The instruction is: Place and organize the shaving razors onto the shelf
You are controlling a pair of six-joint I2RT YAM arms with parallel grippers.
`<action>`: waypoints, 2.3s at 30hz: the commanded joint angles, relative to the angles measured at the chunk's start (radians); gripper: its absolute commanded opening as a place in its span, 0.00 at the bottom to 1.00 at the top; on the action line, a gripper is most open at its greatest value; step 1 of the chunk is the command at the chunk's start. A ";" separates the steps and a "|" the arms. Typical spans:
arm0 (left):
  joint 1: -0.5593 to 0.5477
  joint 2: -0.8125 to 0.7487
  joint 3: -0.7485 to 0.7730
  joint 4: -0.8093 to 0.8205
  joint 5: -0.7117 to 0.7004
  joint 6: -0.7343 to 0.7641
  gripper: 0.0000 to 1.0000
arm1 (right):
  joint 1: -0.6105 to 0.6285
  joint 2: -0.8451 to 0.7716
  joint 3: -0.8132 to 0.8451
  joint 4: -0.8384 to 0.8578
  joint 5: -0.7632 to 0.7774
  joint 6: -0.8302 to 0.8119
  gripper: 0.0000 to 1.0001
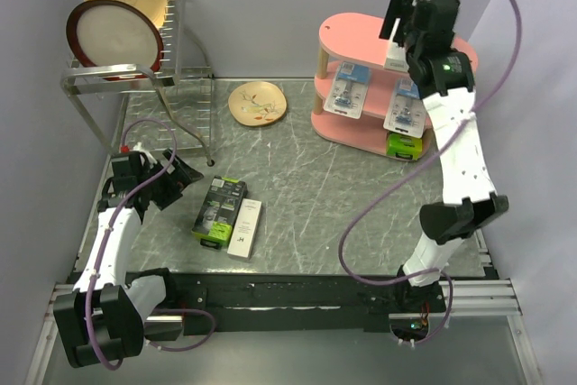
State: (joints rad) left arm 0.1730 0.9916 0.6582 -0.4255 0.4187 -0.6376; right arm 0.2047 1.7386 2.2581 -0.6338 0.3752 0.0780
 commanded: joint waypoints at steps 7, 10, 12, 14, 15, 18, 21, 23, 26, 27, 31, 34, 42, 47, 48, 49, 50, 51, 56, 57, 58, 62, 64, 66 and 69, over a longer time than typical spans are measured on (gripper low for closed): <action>-0.107 -0.056 0.030 -0.107 0.040 0.101 1.00 | 0.100 -0.568 -0.632 0.333 -0.438 -0.153 0.98; -0.217 -0.042 0.063 -0.091 0.089 0.138 0.99 | 0.243 -0.642 -0.748 0.304 -0.434 -0.243 0.98; -0.292 -0.007 0.073 -0.114 0.078 0.142 1.00 | 0.285 -0.662 -0.787 0.286 -0.426 -0.253 0.99; -0.346 0.018 0.066 -0.133 0.048 0.135 0.99 | 0.288 -0.656 -0.789 0.275 -0.411 -0.251 0.99; -0.404 0.040 0.064 -0.143 0.028 0.127 0.99 | 0.288 -0.645 -0.789 0.278 -0.395 -0.256 0.99; -0.559 0.074 0.078 -0.137 -0.029 0.110 0.99 | 0.288 -0.646 -0.816 0.318 -0.342 -0.288 1.00; -0.686 0.140 0.090 -0.124 -0.052 0.102 0.97 | 0.288 -0.663 -0.876 0.356 -0.297 -0.294 1.00; -0.759 0.162 0.080 -0.095 -0.037 0.098 0.93 | 0.288 -0.674 -0.900 0.364 -0.282 -0.287 1.00; -0.820 0.202 0.078 -0.142 -0.164 0.052 0.95 | 0.288 -0.708 -0.956 0.387 -0.274 -0.274 1.00; -0.802 0.223 0.081 -0.159 -0.197 0.041 0.96 | 0.288 -0.727 -0.974 0.391 -0.272 -0.274 1.00; -0.757 0.263 0.103 -0.229 -0.294 0.018 1.00 | 0.283 -0.771 -1.005 0.381 -0.269 -0.279 1.00; -0.753 0.288 0.119 -0.240 -0.310 0.019 0.99 | 0.271 -0.787 -1.014 0.370 -0.272 -0.282 1.00; -0.800 0.351 0.234 -0.213 -0.401 0.105 0.99 | 0.256 -0.780 -1.016 0.362 -0.272 -0.282 1.00; -0.826 0.372 0.291 -0.234 -0.428 0.228 1.00 | 0.257 -0.769 -1.037 0.372 -0.277 -0.261 1.00; -0.843 0.375 0.288 -0.228 -0.428 0.228 0.99 | 0.256 -0.762 -1.034 0.367 -0.272 -0.259 1.00; -0.854 0.381 0.285 -0.223 -0.428 0.228 0.99 | 0.256 -0.754 -1.028 0.362 -0.268 -0.258 1.00; -0.865 0.399 0.287 -0.226 -0.428 0.227 1.00 | 0.256 -0.740 -1.020 0.361 -0.257 -0.256 1.00; -0.871 0.403 0.287 -0.229 -0.435 0.222 1.00 | 0.254 -0.735 -1.017 0.362 -0.256 -0.257 1.00; -0.897 0.436 0.297 -0.275 -0.482 0.170 0.99 | 0.248 -0.745 -1.003 0.381 -0.265 -0.308 1.00; -0.897 0.444 0.297 -0.283 -0.485 0.162 0.99 | 0.249 -0.745 -1.000 0.379 -0.256 -0.311 1.00; -0.896 0.447 0.299 -0.291 -0.485 0.150 0.99 | 0.248 -0.746 -0.997 0.381 -0.252 -0.316 1.00; -0.908 0.443 0.291 -0.343 -0.434 0.092 0.99 | 0.242 -0.760 -0.997 0.375 -0.242 -0.337 1.00; -0.915 0.424 0.206 -0.381 -0.405 0.055 0.99 | 0.240 -0.766 -0.997 0.375 -0.229 -0.348 1.00; -0.938 0.397 0.137 -0.372 -0.379 0.026 0.99 | 0.239 -0.766 -0.993 0.373 -0.220 -0.353 1.00; -0.945 0.412 0.175 -0.329 -0.380 0.026 0.97 | 0.226 -0.760 -0.990 0.370 -0.213 -0.345 1.00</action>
State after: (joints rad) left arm -0.7544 1.4189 0.8200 -0.7540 0.0124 -0.5625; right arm 0.4500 0.9977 1.2251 -0.2996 0.1333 -0.2546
